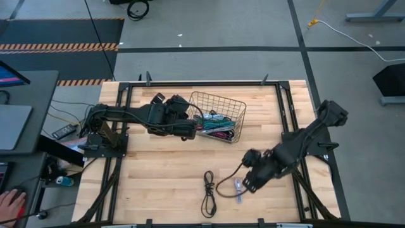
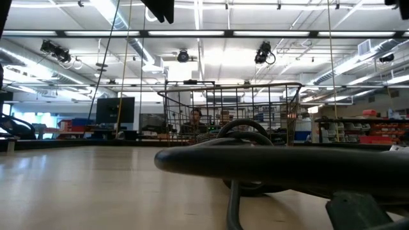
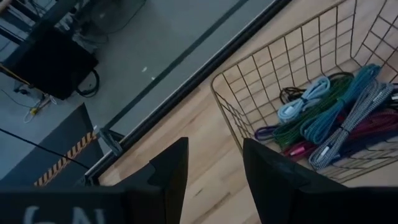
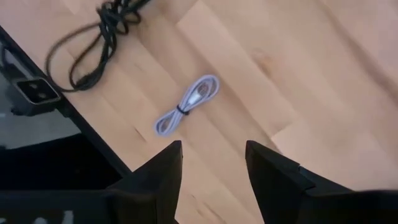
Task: Pick and place USB-C Cables
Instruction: Put the light purple USB cable into the gold wire basket
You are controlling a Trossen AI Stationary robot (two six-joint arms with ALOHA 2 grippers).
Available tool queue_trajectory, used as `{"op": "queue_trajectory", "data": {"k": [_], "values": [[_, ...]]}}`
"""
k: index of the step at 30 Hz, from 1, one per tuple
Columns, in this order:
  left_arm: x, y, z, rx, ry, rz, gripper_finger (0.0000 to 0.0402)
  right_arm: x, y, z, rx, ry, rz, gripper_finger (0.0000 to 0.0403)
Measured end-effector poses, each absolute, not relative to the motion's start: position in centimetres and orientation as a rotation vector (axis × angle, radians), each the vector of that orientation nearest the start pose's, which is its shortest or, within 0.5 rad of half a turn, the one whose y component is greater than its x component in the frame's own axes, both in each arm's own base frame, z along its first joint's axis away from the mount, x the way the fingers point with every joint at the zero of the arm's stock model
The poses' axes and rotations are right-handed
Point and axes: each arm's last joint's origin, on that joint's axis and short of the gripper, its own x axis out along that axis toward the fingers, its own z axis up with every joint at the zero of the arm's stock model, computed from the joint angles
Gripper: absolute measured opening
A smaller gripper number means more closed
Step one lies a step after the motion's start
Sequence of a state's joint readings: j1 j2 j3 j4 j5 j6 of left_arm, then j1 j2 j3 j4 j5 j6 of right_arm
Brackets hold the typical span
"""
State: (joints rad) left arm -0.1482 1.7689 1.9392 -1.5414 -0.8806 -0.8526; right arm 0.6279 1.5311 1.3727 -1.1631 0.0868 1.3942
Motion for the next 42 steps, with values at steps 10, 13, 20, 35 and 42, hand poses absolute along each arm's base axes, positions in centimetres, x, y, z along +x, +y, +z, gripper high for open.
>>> {"op": "queue_trajectory", "data": {"k": [10, 13, 20, 35, 42], "values": [[32.0, -2.6, 37.8, -0.047, 0.846, 1.019, 0.0160, 24.4, 20.9, 24.8, 0.696, 1.319, -0.519, 0.0233], [32.1, -2.7, 37.8, -0.054, 0.861, 1.005, 0.0160, 25.0, 22.2, 23.1, 0.732, 1.316, -0.557, 0.0244], [32.0, -2.8, 37.7, -0.068, 0.878, 0.986, 0.0160, 27.4, 24.9, 18.6, 0.807, 1.269, -0.529, 0.0251], [32.0, -3.6, 37.7, -0.066, 0.872, 0.966, 0.0160, 28.7, 25.1, 13.7, 0.741, 1.290, -0.638, 0.0244], [32.0, -3.7, 37.7, -0.068, 0.869, 0.965, 0.0160, 28.5, 24.8, 13.8, 0.705, 1.341, -0.629, 0.0119]]}}
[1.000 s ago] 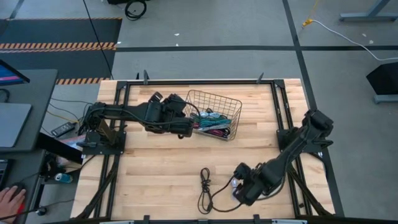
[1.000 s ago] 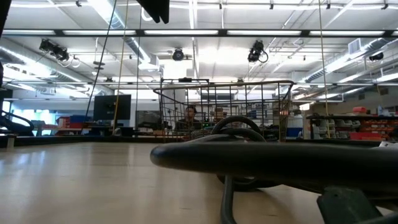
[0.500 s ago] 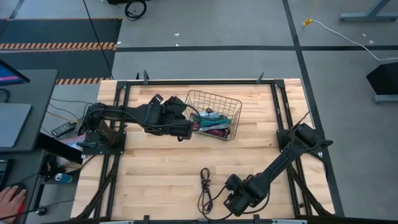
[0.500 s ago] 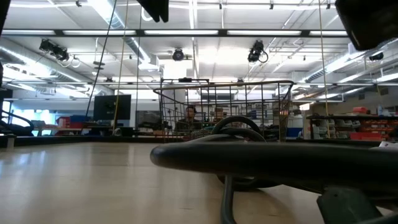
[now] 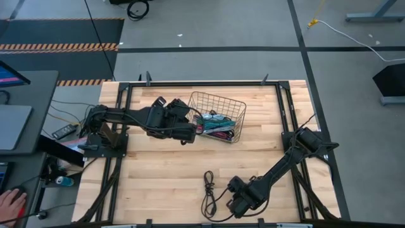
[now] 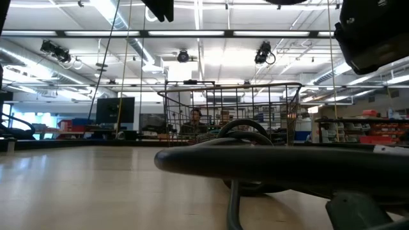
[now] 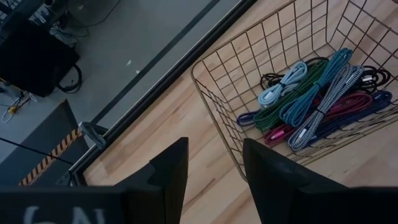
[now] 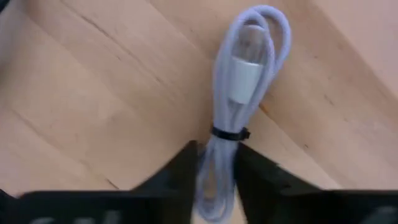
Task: Pick and place USB-C Cables
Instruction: Put the light purple USB cable into the gold wire basket
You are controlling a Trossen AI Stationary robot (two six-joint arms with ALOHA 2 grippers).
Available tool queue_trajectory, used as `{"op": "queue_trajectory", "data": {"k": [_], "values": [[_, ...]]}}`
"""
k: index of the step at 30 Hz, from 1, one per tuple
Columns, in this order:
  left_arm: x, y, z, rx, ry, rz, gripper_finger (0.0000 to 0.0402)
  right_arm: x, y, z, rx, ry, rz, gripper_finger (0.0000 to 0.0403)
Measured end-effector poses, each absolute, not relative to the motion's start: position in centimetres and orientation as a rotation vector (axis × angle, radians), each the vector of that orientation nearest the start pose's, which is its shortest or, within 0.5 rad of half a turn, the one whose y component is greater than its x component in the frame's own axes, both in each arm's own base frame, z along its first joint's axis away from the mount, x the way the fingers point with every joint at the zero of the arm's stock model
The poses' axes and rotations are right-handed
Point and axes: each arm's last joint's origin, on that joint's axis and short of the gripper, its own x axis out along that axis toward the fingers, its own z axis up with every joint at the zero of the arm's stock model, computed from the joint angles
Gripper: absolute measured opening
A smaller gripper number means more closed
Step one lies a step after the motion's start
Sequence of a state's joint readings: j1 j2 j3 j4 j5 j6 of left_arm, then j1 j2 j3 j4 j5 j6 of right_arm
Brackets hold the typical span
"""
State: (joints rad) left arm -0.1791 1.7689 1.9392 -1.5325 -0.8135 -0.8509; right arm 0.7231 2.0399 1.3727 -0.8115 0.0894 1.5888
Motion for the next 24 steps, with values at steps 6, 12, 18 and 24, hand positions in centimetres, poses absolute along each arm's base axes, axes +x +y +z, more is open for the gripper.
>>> {"op": "queue_trajectory", "data": {"k": [6, 12, 18, 24], "values": [[32.0, -3.7, 37.7, -0.068, 0.868, 0.965, 0.0160, 28.3, 24.7, 14.3, 0.663, 1.370, -0.591, 0.0021], [32.0, -3.7, 37.7, -0.068, 0.868, 0.964, 0.0160, 27.1, 22.6, 20.3, 0.519, 1.401, -0.598, 0.0021], [32.0, -3.7, 37.7, -0.069, 0.866, 0.964, 0.0160, 24.7, 17.0, 30.9, 0.307, 1.167, -0.668, 0.0021], [32.0, -3.7, 37.7, -0.060, 0.872, 0.960, 0.0160, 23.6, 10.0, 36.1, 0.237, 1.003, -0.556, 0.0021]]}}
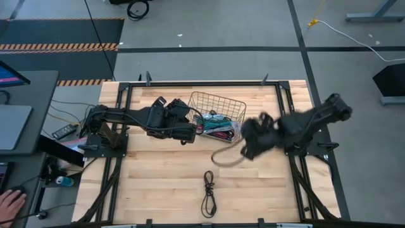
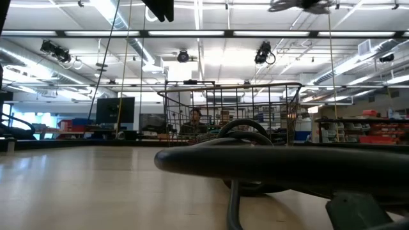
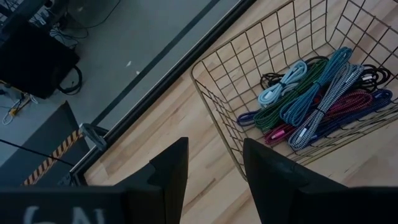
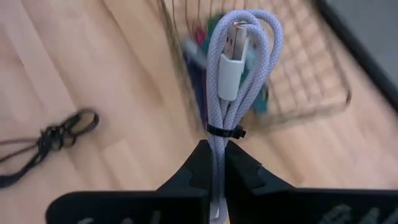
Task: Pick and place USB-C Cables
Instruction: Put the light purple USB cable into the gold wire basket, then put the black USB cable into the gold wire basket
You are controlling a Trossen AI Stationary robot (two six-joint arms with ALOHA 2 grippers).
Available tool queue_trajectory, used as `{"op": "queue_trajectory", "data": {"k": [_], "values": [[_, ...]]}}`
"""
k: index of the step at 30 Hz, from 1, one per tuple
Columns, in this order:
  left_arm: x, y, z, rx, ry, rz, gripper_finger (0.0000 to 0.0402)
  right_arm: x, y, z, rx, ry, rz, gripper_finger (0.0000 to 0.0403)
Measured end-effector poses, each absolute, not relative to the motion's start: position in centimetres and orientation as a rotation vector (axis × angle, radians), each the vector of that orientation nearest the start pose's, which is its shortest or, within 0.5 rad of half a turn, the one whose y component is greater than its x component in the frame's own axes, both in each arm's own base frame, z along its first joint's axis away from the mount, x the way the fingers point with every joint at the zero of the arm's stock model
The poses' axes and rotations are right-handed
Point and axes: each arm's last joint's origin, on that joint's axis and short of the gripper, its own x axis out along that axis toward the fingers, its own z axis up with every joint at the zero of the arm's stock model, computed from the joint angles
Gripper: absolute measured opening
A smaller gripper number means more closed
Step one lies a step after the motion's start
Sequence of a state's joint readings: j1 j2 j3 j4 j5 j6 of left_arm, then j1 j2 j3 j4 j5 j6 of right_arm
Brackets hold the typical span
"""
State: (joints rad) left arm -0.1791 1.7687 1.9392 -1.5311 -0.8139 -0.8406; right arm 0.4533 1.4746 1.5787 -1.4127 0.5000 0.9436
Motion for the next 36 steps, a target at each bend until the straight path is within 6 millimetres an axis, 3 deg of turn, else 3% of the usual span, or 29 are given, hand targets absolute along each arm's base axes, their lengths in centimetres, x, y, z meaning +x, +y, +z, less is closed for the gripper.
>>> {"op": "queue_trajectory", "data": {"k": [4, 7, 11, 15, 19, 22, 25, 31, 36], "values": [[32.0, -3.7, 37.7, -0.060, 0.872, 0.960, 0.0160, 24.3, 5.9, 37.1, 0.200, 0.928, -0.465, 0.0021], [32.0, -3.7, 37.7, -0.060, 0.872, 0.961, 0.0160, 25.5, 3.2, 36.5, 0.195, 0.891, -0.368, 0.0021], [32.0, -3.7, 37.7, -0.060, 0.872, 0.961, 0.0160, 27.1, 0.3, 34.3, 0.216, 0.861, -0.248, 0.0021], [32.0, -3.6, 37.7, -0.059, 0.874, 0.961, 0.0160, 28.0, -1.7, 30.9, 0.251, 0.911, -0.199, 0.0021], [32.0, -3.6, 37.7, -0.060, 0.873, 0.961, 0.0160, 28.2, -2.4, 27.7, 0.256, 1.008, -0.196, 0.0021], [32.0, -3.6, 37.7, -0.060, 0.872, 0.961, 0.0160, 28.4, -2.5, 26.6, 0.252, 1.043, -0.198, 0.0021], [32.0, -3.6, 37.7, -0.061, 0.871, 0.961, 0.0160, 28.6, -2.2, 26.6, 0.238, 1.030, -0.157, 0.0034], [32.0, -3.6, 37.7, -0.063, 0.869, 0.961, 0.0160, 28.5, -2.2, 27.1, 0.191, 0.991, -0.180, 0.0123], [32.0, -3.6, 37.7, -0.064, 0.868, 0.962, 0.0160, 28.6, -2.1, 27.2, 0.207, 0.984, -0.187, 0.0162]]}}
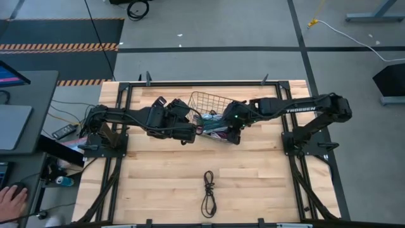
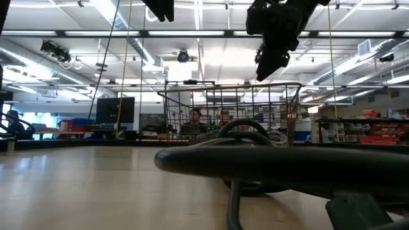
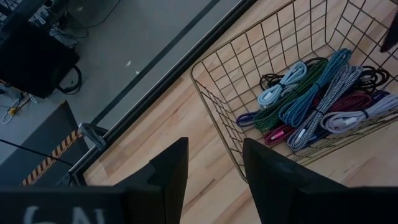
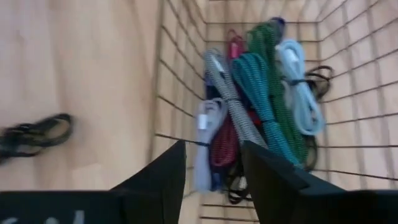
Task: Pick and place USB-C Cables
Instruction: Put the black USB cable into the gold wire basket
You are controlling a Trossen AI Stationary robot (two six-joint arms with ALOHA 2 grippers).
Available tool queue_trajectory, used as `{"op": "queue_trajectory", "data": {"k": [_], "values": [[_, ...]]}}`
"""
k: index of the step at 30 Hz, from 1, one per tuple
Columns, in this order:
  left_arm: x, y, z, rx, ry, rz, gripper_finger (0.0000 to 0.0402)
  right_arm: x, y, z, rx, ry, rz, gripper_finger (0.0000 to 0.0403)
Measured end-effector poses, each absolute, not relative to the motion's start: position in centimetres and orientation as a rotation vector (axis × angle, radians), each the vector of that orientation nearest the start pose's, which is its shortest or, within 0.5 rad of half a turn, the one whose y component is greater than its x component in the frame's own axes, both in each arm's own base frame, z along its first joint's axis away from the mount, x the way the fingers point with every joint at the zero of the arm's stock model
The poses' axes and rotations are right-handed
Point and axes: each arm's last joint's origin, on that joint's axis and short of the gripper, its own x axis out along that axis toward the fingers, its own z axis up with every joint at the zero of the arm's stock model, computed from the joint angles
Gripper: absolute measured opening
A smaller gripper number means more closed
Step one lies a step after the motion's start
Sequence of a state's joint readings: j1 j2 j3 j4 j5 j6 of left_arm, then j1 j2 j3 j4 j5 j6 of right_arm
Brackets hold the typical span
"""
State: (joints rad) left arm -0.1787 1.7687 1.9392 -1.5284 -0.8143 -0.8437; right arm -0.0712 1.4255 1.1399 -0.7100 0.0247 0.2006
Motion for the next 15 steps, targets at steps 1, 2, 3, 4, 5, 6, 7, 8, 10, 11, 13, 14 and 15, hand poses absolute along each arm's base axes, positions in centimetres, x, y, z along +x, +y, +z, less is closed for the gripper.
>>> {"op": "queue_trajectory", "data": {"k": [1, 2, 3, 4, 5, 6, 7, 8, 10, 11, 13, 14, 15], "values": [[32.0, -3.6, 37.7, -0.064, 0.869, 0.962, 0.0160, 28.6, -2.0, 27.5, 0.224, 0.977, -0.175, 0.0164], [32.0, -3.6, 37.7, -0.064, 0.868, 0.962, 0.0160, 28.7, -1.8, 27.9, 0.241, 0.964, -0.157, 0.0166], [32.0, -3.6, 37.7, -0.064, 0.868, 0.962, 0.0160, 28.8, -1.5, 28.5, 0.255, 0.946, -0.137, 0.0166], [32.0, -3.6, 37.7, -0.064, 0.868, 0.962, 0.0160, 29.0, -1.1, 29.1, 0.267, 0.930, -0.108, 0.0166], [32.0, -3.6, 37.7, -0.064, 0.868, 0.962, 0.0160, 29.2, -0.7, 29.8, 0.283, 0.914, -0.076, 0.0166], [32.0, -3.7, 37.8, -0.064, 0.868, 0.961, 0.0160, 29.3, -0.1, 30.5, 0.296, 0.900, -0.043, 0.0166], [32.0, -3.7, 37.8, -0.064, 0.867, 0.961, 0.0160, 29.4, 0.5, 31.2, 0.302, 0.885, -0.007, 0.0165], [32.0, -3.7, 37.7, -0.064, 0.868, 0.961, 0.0160, 29.5, 1.2, 31.9, 0.306, 0.866, 0.022, 0.0165], [32.0, -3.7, 37.8, -0.064, 0.867, 0.961, 0.0160, 29.4, 2.6, 33.0, 0.312, 0.848, 0.062, 0.0165], [32.0, -3.7, 37.8, -0.064, 0.867, 0.961, 0.0160, 29.3, 3.3, 33.4, 0.316, 0.852, 0.077, 0.0164], [32.0, -3.7, 37.8, -0.066, 0.871, 0.957, 0.0160, 29.0, 4.9, 34.2, 0.330, 0.860, 0.096, 0.0164], [32.0, -3.7, 37.7, -0.078, 0.882, 0.947, 0.0160, 28.8, 5.7, 34.5, 0.340, 0.863, 0.106, 0.0164], [32.0, -3.8, 37.7, -0.101, 0.899, 0.930, 0.0160, 28.6, 6.5, 34.8, 0.353, 0.866, 0.117, 0.0164]]}}
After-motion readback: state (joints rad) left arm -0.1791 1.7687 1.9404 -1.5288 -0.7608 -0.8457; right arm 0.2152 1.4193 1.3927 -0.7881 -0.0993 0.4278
